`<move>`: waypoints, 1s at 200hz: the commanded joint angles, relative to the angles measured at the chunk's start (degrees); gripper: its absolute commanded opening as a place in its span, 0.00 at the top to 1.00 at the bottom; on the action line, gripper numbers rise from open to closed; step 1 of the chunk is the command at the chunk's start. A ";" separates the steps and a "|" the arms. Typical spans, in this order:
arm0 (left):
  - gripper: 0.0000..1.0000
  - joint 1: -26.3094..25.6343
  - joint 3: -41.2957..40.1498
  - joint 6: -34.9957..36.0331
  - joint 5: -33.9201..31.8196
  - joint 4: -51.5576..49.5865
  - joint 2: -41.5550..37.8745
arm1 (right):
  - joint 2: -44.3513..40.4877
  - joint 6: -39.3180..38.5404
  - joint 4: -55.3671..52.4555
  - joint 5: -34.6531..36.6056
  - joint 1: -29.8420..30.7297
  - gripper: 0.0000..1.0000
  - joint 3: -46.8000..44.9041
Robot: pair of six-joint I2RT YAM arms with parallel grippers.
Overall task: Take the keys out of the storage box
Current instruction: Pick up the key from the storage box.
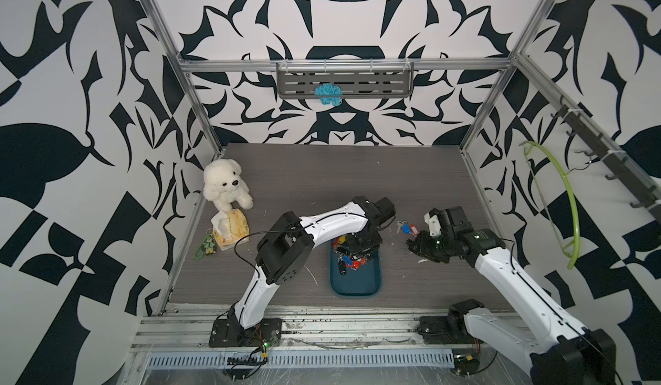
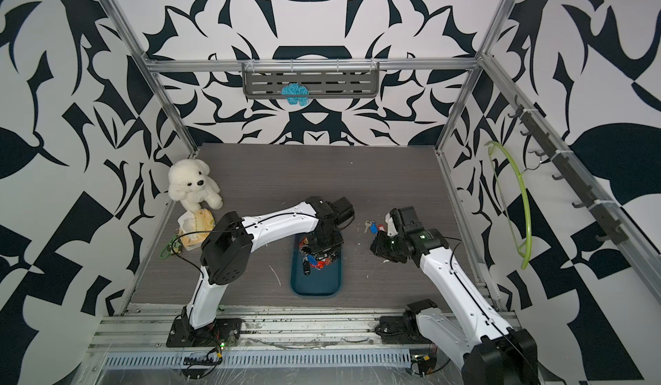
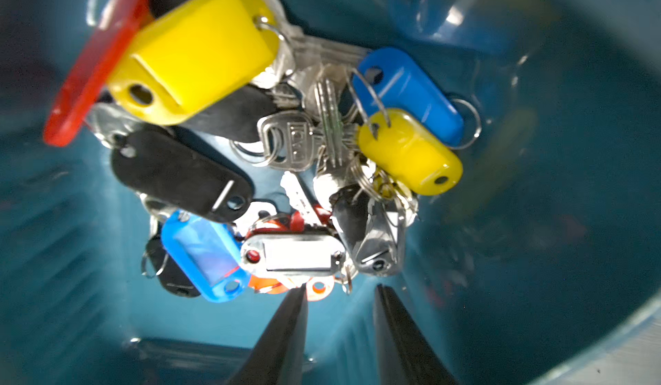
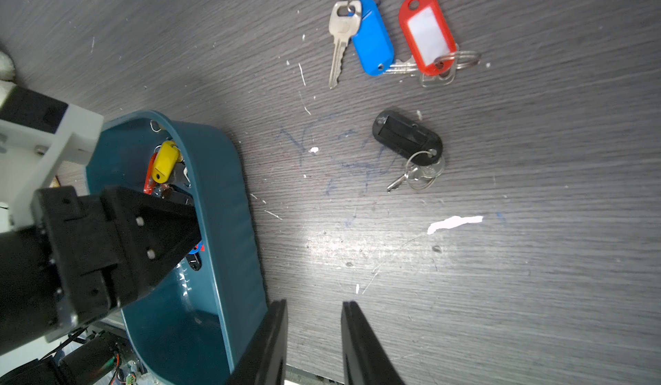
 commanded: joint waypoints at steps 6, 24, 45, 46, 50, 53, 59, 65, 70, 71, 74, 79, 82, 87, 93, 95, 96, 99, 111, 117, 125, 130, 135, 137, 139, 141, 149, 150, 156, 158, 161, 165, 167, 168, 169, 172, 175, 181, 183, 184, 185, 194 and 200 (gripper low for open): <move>0.63 -0.21 -0.92 -0.19 0.80 -0.40 0.96 | -1.04 -0.74 -0.23 -0.39 -0.27 0.69 0.75; 0.64 -0.21 -1.12 -0.15 0.96 -0.31 1.05 | -1.04 -0.70 -0.23 -0.35 -0.21 0.69 0.67; 0.66 -0.21 -1.47 -0.24 1.13 0.02 1.07 | -1.10 -0.70 -0.21 -0.35 -0.21 0.69 0.59; 0.66 -0.21 -1.54 -0.24 1.13 0.03 1.06 | -1.11 -0.66 -0.20 -0.35 -0.24 0.69 0.58; 0.67 -0.21 -1.64 -0.24 1.16 0.14 1.05 | -1.12 -0.70 -0.27 -0.35 -0.23 0.69 0.60; 0.67 -0.21 -1.68 -0.24 1.17 0.20 1.05 | -1.12 -0.70 -0.27 -0.28 -0.26 0.69 0.60; 0.67 -0.21 -1.76 -0.24 1.29 0.26 1.05 | -1.14 -0.70 -0.21 -0.26 -0.24 0.69 0.58; 0.67 -0.21 -1.73 -0.23 1.32 0.30 1.14 | -1.18 -0.70 -0.27 -0.26 -0.23 0.69 0.58; 0.68 -0.21 -1.75 -0.24 1.39 0.32 1.21 | -1.19 -0.70 -0.24 -0.26 -0.21 0.69 0.59; 0.68 -0.21 -1.72 -0.24 1.39 0.31 1.22 | -1.15 -0.70 -0.22 -0.26 -0.20 0.69 0.58; 0.68 -0.21 -1.77 -0.24 1.40 0.38 1.22 | -1.18 -0.70 -0.28 -0.26 -0.22 0.69 0.47; 0.68 -0.21 -1.77 -0.23 1.49 0.39 1.31 | -1.17 -0.70 -0.35 -0.21 -0.19 0.69 0.46; 0.69 -0.21 -1.80 -0.21 1.51 0.39 1.31 | -1.21 -0.74 -0.34 -0.18 -0.23 0.69 0.44; 0.69 -0.21 -1.89 -0.24 1.58 0.39 1.40 | -1.24 -0.70 -0.37 -0.17 -0.19 0.69 0.49; 0.69 -0.21 -1.95 -0.21 1.72 0.48 1.40 | -1.30 -0.70 -0.31 -0.16 -0.20 0.69 0.41; 0.69 -0.21 -2.02 -0.16 1.68 0.52 1.40 | -1.36 -0.70 -0.36 -0.17 -0.25 0.69 0.36; 0.69 -0.21 -2.03 -0.20 1.67 0.55 1.40 | -1.36 -0.70 -0.36 -0.17 -0.25 0.69 0.36; 0.69 -0.21 -2.11 -0.17 1.67 0.61 1.40 | -1.43 -0.70 -0.37 -0.17 -0.24 0.69 0.40; 0.70 -0.21 -2.30 -0.24 1.75 0.85 1.40 | -1.55 -0.70 -0.49 -0.08 -0.20 0.69 0.36; 0.70 -0.21 -2.32 -0.24 1.76 0.83 1.47 | -1.63 -0.70 -0.55 -0.01 -0.25 0.69 0.32; 0.71 -0.21 -2.32 -0.17 1.84 0.92 1.53 | -1.72 -0.70 -0.60 0.01 -0.20 0.69 0.31; 0.71 -0.21 -2.33 -0.14 1.84 0.92 1.52 | -1.74 -0.70 -0.61 0.01 -0.19 0.70 0.31; 0.71 -0.21 -2.35 -0.15 1.84 0.92 1.58 | -1.82 -0.70 -0.63 0.01 -0.25 0.70 0.23; 0.71 -0.21 -2.45 -0.15 1.89 0.92 1.58 | -1.82 -0.70 -0.59 0.05 -0.20 0.70 0.23; 0.71 -0.21 -2.45 -0.15 1.86 0.99 1.64 | -1.83 -0.70 -0.62 0.08 -0.25 0.70 0.23; 0.71 -0.21 -2.47 -0.15 1.85 1.00 1.66 | -1.83 -0.70 -0.57 0.09 -0.26 0.70 0.23; 0.72 -0.21 -2.53 -0.15 1.89 1.07 1.74 | -1.90 -0.70 -0.71 0.09 -0.24 0.70 0.23; 0.72 -0.21 -2.59 -0.15 1.91 1.13 1.75 | -1.91 -0.70 -0.72 0.09 -0.21 0.69 0.23; 0.73 -0.21 -2.66 -0.15 1.95 1.19 1.75 | -1.91 -0.70 -0.77 0.09 -0.20 0.70 0.30; 0.73 -0.21 -2.66 -0.15 2.03 1.25 1.75 | -1.96 -0.70 -0.80 0.09 -0.21 0.70 0.31; 0.73 -0.21 -2.70 -0.15 2.02 1.27 1.75 | -1.97 -0.70 -0.81 0.09 -0.21 0.70 0.23; 0.73 -0.21 -2.82 -0.15 2.02 1.35 1.75 | -2.04 -0.70 -0.81 0.18 -0.24 0.70 0.23; 0.74 -0.21 -2.83 -0.15 2.04 1.36 1.75 | -2.08 -0.70 -0.86 0.18 -0.24 0.70 0.23; 0.74 -0.21 -2.83 -0.15 2.03 1.36 1.75 | -2.08 -0.70 -0.88 0.18 -0.26 0.70 0.23; 0.74 -0.21 -2.83 -0.15 2.07 1.36 1.75 | -2.13 -0.70 -0.89 0.18 -0.26 0.70 0.23; 0.74 -0.21 -2.78 -0.13 2.03 1.44 1.75 | -2.17 -0.70 -0.90 0.18 -0.27 0.70 0.23; 0.74 -0.21 -2.83 -0.15 2.02 1.49 1.75 | -2.20 -0.70 -0.90 0.18 -0.25 0.70 0.23; 0.75 -0.21 -2.83 -0.06 2.02 1.49 1.75 | -2.34 -0.70 -0.90 0.27 -0.19 0.70 0.18; 0.75 -0.21 -2.77 -0.06 1.98 1.52 1.75 | -2.35 -0.70 -0.96 0.27 -0.25 0.70 0.22; 0.75 -0.21 -2.76 -0.06 1.95 1.49 1.75 | -2.35 -0.70 -0.98 0.27 -0.26 0.70 0.18; 0.76 -0.21 -2.79 -0.06 1.94 1.47 1.75 | -2.35 -0.70 -0.94 0.27 -0.26 0.70 0.16; 0.77 -0.21 -2.83 0.03 1.89 1.47 1.67 | -2.44 -0.66 -1.03 0.36 -0.26 0.70 0.12; 0.78 -0.21 -2.82 0.03 1.86 1.46 1.66 | -2.52 -0.61 -1.08 0.36 -0.22 0.70 0.13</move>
